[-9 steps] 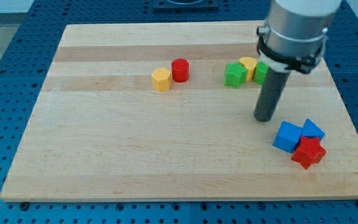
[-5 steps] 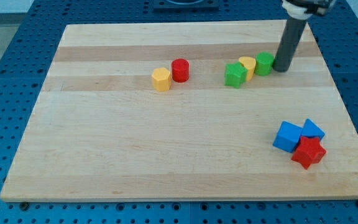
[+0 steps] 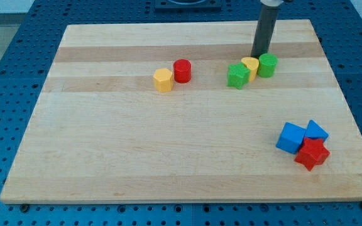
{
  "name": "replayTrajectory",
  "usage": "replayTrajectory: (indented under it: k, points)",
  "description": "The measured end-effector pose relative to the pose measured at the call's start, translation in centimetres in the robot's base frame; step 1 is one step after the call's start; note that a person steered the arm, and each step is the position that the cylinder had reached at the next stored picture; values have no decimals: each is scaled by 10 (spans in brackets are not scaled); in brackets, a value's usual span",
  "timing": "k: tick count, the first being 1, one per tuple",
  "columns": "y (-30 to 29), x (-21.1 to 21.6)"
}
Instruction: Slide the green circle above the blue blocks
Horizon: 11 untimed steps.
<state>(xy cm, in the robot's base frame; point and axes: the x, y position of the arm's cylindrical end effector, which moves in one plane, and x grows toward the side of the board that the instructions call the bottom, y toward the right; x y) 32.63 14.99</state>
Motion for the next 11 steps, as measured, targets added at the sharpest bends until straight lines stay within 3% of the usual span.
replayTrajectory:
  k: [2, 3, 7, 11]
  points:
    - [-1, 55]
    - [5, 63]
    - [72, 54]
    - [34, 78]
